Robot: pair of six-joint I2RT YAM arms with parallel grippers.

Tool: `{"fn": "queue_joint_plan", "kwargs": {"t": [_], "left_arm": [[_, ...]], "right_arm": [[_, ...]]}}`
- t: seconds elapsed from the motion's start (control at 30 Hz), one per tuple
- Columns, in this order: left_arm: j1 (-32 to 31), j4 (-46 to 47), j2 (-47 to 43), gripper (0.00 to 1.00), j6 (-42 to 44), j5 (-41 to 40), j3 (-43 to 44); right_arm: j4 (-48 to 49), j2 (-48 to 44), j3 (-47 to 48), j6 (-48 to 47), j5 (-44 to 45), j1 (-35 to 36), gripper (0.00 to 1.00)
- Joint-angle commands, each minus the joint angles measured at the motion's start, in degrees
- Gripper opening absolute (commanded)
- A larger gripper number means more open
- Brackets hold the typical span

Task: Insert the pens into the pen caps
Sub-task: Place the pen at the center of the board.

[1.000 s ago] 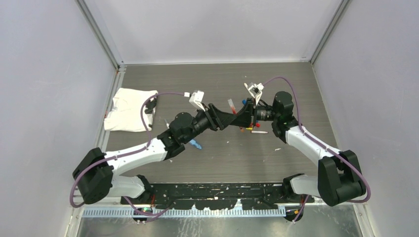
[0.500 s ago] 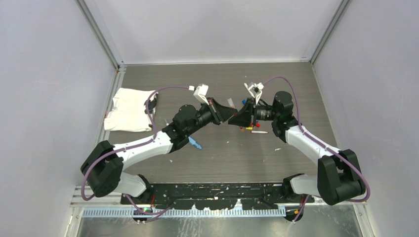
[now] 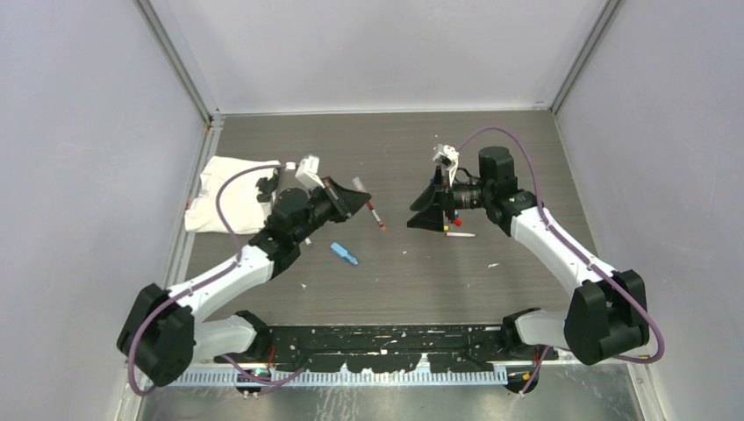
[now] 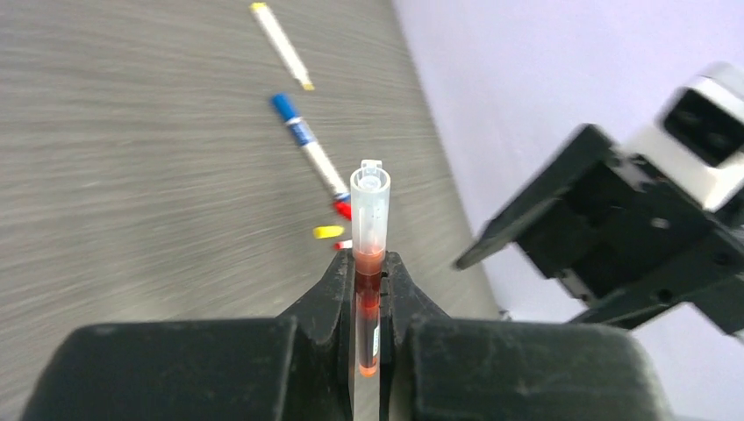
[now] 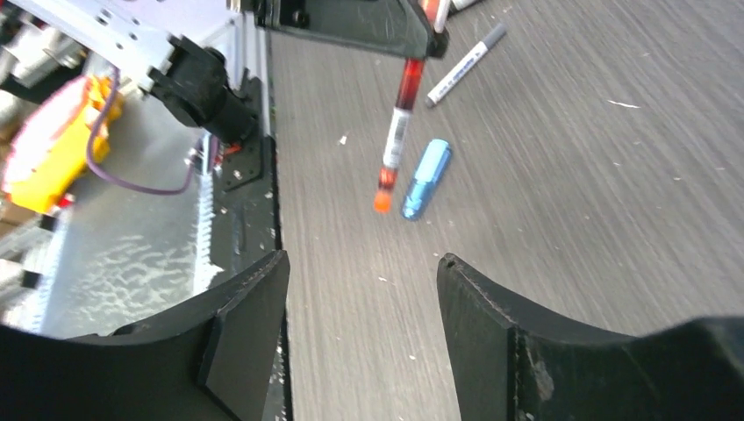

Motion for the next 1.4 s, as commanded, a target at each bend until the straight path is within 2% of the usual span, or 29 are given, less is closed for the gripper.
{"fn": "queue_joint_plan", "kwargs": {"t": [0.0, 0.1, 0.2, 0.37, 0.5, 0.7, 1.0, 1.23, 1.37], "left_arm": [[5.39, -17.74, -7.74, 0.01, 2.44, 0.97, -2.76], [8.69, -32.8, -10.48, 0.01, 5.82, -0.87, -2.73], [12.76, -40.9, -10.77, 0.01, 7.1, -1.96, -2.9], [20.37, -40.04, -5.95, 0.01, 8.96, 0.74, -2.32], [24.15, -41.72, 1.95, 0.01, 10.04, -1.1, 2.13], [25.52, -41.95, 11.11, 0.02, 11.69, -4.26, 7.14], [25.86, -41.52, 17.21, 0.13, 11.72, -8.65, 11.05], [26.31, -42.06, 18.76, 0.28, 11.93, -7.86, 13.31], [26.39, -43.29, 17.14, 0.29, 12.08, -7.8, 14.34]], "right_arm": [[-23.67, -1.84, 6.12, -22.94, 5.19, -0.17, 0.69], [-23.64, -1.71, 5.88, -23.21, 5.91, -0.85, 0.69], [-23.64, -0.93, 5.96, -23.21, 5.95, -0.8, 0.69], [-23.63, -0.22, 5.87, -23.25, 5.73, -0.82, 0.69], [-23.7, -0.31, 5.7, -23.3, 5.5, -0.98, 0.69], [-23.79, -0.15, 5.7, -23.51, 5.23, -0.96, 0.68], [-24.73, -0.32, 6.0, -24.39, 5.13, -1.0, 0.69], [-25.49, -0.81, 6.4, -24.81, 5.05, -1.46, 0.69], [-25.72, -1.27, 6.49, -25.07, 4.89, -2.11, 0.68]]}}
